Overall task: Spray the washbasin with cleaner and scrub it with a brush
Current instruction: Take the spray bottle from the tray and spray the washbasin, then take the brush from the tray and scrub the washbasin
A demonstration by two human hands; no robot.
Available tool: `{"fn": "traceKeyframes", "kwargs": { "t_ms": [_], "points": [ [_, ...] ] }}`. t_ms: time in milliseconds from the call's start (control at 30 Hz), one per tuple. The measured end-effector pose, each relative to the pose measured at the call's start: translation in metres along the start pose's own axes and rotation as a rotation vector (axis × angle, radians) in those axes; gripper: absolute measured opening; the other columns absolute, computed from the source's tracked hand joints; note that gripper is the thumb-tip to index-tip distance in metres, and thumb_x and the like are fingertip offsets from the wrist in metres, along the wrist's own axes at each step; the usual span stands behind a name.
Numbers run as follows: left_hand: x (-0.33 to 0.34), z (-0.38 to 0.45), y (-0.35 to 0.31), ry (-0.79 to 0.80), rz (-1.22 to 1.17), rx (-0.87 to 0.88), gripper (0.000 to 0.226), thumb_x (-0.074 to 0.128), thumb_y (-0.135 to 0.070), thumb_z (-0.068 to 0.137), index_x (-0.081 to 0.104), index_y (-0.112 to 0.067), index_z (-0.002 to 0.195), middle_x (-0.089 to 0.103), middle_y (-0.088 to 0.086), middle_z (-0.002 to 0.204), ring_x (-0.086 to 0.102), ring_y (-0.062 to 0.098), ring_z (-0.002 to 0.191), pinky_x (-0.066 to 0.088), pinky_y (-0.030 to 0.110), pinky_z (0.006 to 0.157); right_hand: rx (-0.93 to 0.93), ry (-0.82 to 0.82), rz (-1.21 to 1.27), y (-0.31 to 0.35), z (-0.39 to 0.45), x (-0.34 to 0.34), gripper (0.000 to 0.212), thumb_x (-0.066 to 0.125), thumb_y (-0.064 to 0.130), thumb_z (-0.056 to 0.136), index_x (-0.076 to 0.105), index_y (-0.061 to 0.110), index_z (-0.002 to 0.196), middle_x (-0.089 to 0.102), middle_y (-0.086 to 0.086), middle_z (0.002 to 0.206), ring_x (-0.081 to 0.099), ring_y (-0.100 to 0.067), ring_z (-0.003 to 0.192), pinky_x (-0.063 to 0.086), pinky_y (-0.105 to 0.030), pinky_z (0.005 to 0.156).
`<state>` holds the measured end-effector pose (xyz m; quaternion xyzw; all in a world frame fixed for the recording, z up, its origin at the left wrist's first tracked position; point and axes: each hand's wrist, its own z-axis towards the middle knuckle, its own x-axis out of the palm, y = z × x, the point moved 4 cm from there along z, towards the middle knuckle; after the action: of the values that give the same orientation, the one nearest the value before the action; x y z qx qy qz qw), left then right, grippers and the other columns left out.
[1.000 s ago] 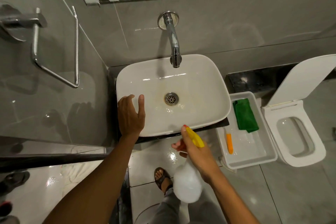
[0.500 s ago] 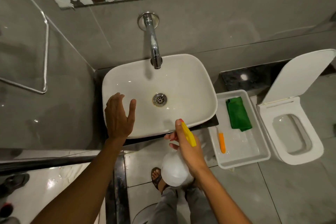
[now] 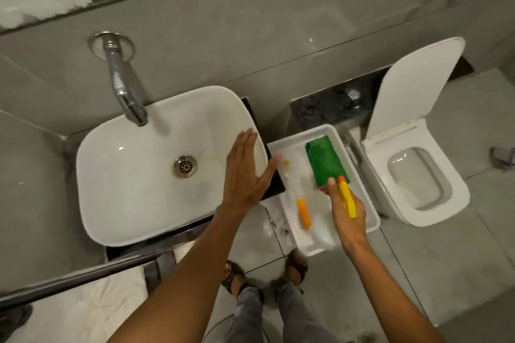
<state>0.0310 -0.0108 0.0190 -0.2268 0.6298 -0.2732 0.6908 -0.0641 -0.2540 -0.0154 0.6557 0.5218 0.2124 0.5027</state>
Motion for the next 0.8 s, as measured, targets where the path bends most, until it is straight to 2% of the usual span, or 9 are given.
{"fn": "traceKeyframes", "kwargs": {
  "t_ms": [133,233,300,333,400,467,633,700,800],
  "points": [
    [0.036,0.013,-0.006,0.124,0.196,0.095,0.085,0.056,-0.059,0.106,0.027,-0.010,0.170,0.019,0.008,0.181,0.009,0.026,0.170,0.017,0.051,0.136,-0.050,-0.047,0.031,-0.022,0.043,-0.019,0.052,0.059,0.076,0.089,0.083,0.032,0.103,0.078,0.033,0.094,0.068,0.024,0.090,0.046,0.007,0.073],
    [0.047,0.018,0.000,0.171,0.363,0.116,0.080,0.047,-0.054,0.111,0.019,-0.010,0.172,0.004,0.008,0.184,-0.005,0.026,0.170,0.012,0.054,0.136,-0.082,-0.063,0.024,-0.046,0.074,-0.023,0.057,0.062,0.073,0.091,0.081,0.022,0.108,0.080,0.004,0.097,0.071,0.010,0.078,0.050,0.001,0.069],
    [0.050,0.019,0.002,0.176,0.433,0.118,0.077,0.042,-0.052,0.113,0.018,-0.010,0.172,0.002,0.007,0.184,-0.007,0.026,0.170,0.015,0.052,0.136,-0.090,-0.041,0.017,-0.064,0.093,-0.020,0.041,0.068,0.057,0.096,0.079,0.019,0.107,0.078,-0.013,0.094,0.072,-0.006,0.071,0.056,-0.008,0.067],
    [0.051,0.019,0.002,0.171,0.448,0.120,0.075,0.040,-0.052,0.114,0.020,-0.009,0.172,0.003,0.007,0.184,-0.007,0.026,0.170,0.017,0.052,0.136,-0.097,-0.032,0.013,-0.072,0.101,-0.018,0.031,0.071,0.049,0.097,0.079,0.021,0.105,0.078,-0.012,0.093,0.074,-0.013,0.075,0.058,-0.012,0.068],
    [0.050,0.018,0.002,0.158,0.429,0.109,0.071,0.040,-0.050,0.114,0.027,-0.008,0.170,0.007,0.007,0.184,-0.007,0.024,0.170,0.018,0.051,0.136,-0.125,-0.005,-0.002,-0.086,0.112,-0.014,0.014,0.071,0.039,0.100,0.078,0.029,0.107,0.080,0.004,0.098,0.077,-0.005,0.088,0.059,-0.012,0.076],
    [0.050,0.018,0.000,0.158,0.412,0.108,0.068,0.044,-0.047,0.114,0.032,-0.007,0.168,0.011,0.007,0.183,-0.006,0.024,0.170,0.019,0.051,0.136,-0.164,0.015,-0.021,-0.099,0.124,-0.014,0.018,0.070,0.031,0.102,0.078,0.024,0.116,0.080,0.015,0.105,0.075,0.002,0.099,0.057,-0.010,0.083],
    [0.050,0.019,0.000,0.156,0.434,0.109,0.066,0.051,-0.044,0.111,0.041,-0.006,0.164,0.017,0.009,0.182,-0.002,0.026,0.171,0.026,0.057,0.133,-0.339,0.017,-0.161,-0.132,0.134,-0.014,0.028,0.073,0.012,0.098,0.075,0.003,0.124,0.080,-0.006,0.117,0.077,-0.015,0.109,0.060,-0.028,0.095],
    [0.051,0.019,0.001,0.159,0.453,0.113,0.067,0.053,-0.045,0.110,0.042,-0.007,0.164,0.018,0.010,0.181,-0.001,0.027,0.171,0.028,0.059,0.131,-0.342,0.011,-0.173,-0.140,0.131,-0.015,0.030,0.073,0.014,0.098,0.074,0.005,0.126,0.079,-0.002,0.121,0.076,-0.011,0.110,0.060,-0.029,0.095],
    [0.050,0.018,0.000,0.153,0.465,0.111,0.067,0.057,-0.044,0.109,0.043,-0.007,0.163,0.019,0.010,0.181,0.000,0.028,0.171,0.028,0.060,0.131,-0.244,0.026,-0.165,-0.153,0.117,-0.017,0.035,0.076,0.021,0.096,0.073,0.010,0.129,0.080,0.003,0.117,0.073,0.004,0.095,0.062,-0.027,0.090]
  ]
}}
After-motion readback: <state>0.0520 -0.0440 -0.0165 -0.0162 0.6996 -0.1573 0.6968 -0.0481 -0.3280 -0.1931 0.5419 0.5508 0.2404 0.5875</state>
